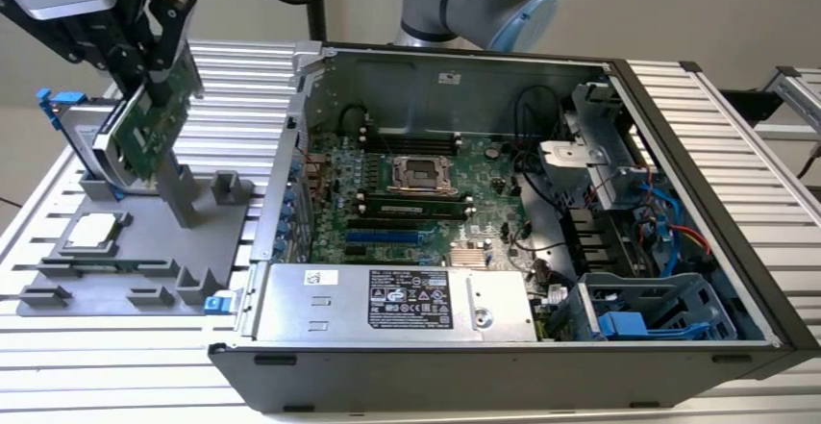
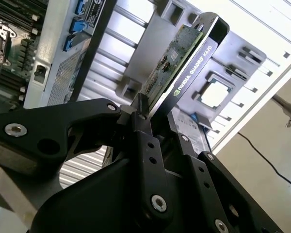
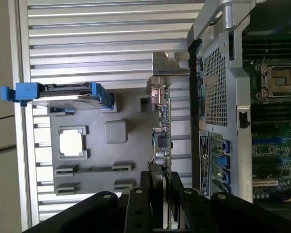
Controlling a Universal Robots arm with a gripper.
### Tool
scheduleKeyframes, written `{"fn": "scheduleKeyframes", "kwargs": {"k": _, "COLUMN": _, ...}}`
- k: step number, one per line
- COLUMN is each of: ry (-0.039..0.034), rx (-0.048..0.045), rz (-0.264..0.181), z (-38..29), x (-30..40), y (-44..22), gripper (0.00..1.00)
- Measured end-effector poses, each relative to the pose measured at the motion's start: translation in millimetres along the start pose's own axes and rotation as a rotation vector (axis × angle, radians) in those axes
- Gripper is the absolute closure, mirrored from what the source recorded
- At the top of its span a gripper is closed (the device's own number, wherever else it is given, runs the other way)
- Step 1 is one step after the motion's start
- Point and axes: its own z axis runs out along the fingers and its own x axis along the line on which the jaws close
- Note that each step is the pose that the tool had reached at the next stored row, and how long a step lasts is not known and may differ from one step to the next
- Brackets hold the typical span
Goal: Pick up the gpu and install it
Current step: 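Pick up the gpu and move the gpu toward the slot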
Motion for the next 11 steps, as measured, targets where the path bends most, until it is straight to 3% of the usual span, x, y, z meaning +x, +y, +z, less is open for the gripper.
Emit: {"fn": "scheduleKeyframes", "kwargs": {"k": 11, "ry": 0.0, "rx": 0.0, "rz": 0.0, "z": -10.9, "x": -0.4, "y": 0.6, "gripper": 1.0}}
